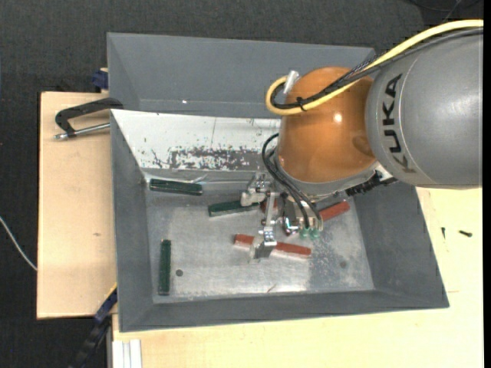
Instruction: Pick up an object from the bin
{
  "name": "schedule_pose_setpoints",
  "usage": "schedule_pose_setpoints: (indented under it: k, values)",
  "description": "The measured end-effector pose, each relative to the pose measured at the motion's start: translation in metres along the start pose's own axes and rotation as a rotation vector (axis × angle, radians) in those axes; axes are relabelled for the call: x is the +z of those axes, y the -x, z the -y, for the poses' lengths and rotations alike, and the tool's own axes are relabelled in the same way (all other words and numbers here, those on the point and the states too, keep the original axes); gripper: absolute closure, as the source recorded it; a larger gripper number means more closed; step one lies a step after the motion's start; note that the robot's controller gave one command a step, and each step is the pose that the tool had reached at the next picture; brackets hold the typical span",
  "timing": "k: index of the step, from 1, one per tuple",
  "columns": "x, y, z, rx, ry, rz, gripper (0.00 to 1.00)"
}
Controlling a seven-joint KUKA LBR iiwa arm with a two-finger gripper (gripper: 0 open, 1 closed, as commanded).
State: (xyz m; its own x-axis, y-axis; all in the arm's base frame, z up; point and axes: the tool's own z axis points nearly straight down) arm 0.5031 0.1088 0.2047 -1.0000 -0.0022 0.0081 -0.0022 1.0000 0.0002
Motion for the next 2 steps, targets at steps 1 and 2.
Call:
schedule_pose_setpoints:
  k: [1,2]
  values:
    - [-0.004,0.002,0.001,0.002,0.001,0.008,0.0]
    - [0.064,0.008,0.04,-0.004,0.001,0.013,0.0]
